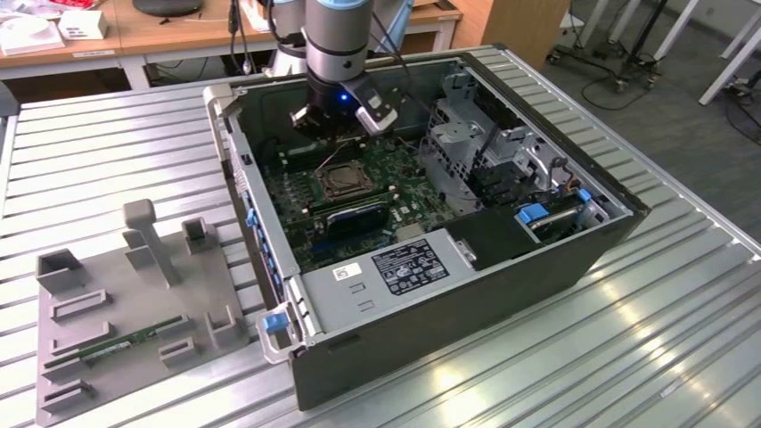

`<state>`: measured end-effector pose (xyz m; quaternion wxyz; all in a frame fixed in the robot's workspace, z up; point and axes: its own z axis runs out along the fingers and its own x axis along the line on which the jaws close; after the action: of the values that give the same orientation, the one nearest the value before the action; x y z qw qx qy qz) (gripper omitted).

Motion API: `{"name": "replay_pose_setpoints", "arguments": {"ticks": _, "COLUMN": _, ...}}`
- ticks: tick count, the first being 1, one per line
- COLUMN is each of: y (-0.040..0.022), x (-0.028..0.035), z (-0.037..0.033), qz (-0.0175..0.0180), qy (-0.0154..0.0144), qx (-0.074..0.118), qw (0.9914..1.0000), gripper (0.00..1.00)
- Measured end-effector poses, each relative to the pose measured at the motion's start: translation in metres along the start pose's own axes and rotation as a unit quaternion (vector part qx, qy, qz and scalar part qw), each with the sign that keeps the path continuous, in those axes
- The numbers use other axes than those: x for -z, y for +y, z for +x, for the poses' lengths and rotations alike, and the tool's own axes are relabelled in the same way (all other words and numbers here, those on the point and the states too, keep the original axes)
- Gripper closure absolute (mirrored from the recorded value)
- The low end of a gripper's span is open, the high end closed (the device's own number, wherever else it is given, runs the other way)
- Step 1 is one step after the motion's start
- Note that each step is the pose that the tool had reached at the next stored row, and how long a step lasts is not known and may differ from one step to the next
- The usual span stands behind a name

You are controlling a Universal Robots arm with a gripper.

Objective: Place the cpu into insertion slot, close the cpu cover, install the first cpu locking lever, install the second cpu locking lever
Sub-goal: 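Install the first cpu locking lever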

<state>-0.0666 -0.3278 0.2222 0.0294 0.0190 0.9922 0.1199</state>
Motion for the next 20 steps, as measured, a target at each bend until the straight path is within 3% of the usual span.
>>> {"name": "replay_pose_setpoints", "arguments": {"ticks": 20, "y": -0.0016, "x": -0.0069, "z": -0.0023, "qz": -0.0015, "qy": 0.0000, "qx": 0.000, "qw": 1.00000, "gripper": 0.89}}
